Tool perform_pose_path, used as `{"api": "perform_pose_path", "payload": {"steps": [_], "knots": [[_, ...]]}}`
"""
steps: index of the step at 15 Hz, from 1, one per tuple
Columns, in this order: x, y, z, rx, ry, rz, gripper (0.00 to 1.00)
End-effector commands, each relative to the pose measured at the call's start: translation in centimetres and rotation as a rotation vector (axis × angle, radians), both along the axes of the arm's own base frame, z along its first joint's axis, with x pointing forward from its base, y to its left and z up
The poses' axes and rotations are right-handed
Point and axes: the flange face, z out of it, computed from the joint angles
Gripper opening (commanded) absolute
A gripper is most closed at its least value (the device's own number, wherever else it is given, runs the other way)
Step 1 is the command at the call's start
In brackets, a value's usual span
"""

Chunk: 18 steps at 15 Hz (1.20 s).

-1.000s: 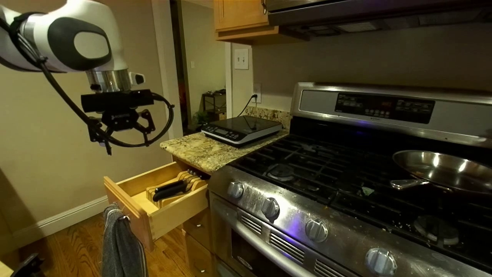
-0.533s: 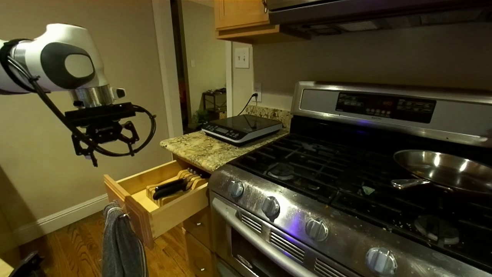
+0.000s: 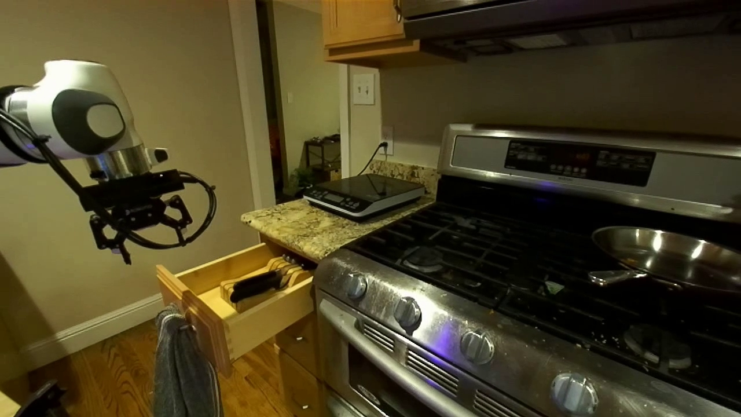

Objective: Close the left drawer

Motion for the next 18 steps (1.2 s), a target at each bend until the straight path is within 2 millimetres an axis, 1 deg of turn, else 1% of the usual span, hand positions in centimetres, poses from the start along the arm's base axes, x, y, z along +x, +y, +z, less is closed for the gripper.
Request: {"api": "perform_pose_path", "payload": {"steps": [1, 4, 7, 10, 12, 13, 15, 16, 17, 18], "knots": [[0.1, 0.0, 0.0, 0.0, -0.002, -0.002, 1.0], [0.2, 0.0, 0.1, 0.002, -0.003, -0.004, 1.0], [-0.2, 0.5, -0.4, -0.025, -0.05, 0.017, 1.0], [-1.1, 1.9, -0.9, -0.043, -0.112, 0.052, 1.0], [-2.0, 3.1, -1.7, -0.051, -0.13, 0.063, 1.0], [-2.5, 3.7, -2.3, -0.057, -0.13, 0.067, 0.97], [-3.4, 4.6, -3.3, -0.057, -0.132, 0.074, 0.72], [-3.7, 5.0, -3.7, -0.059, -0.134, 0.076, 0.68], [-3.9, 5.2, -4.2, -0.061, -0.134, 0.076, 0.62], [-4.1, 5.4, -4.5, -0.062, -0.138, 0.08, 0.54]]}}
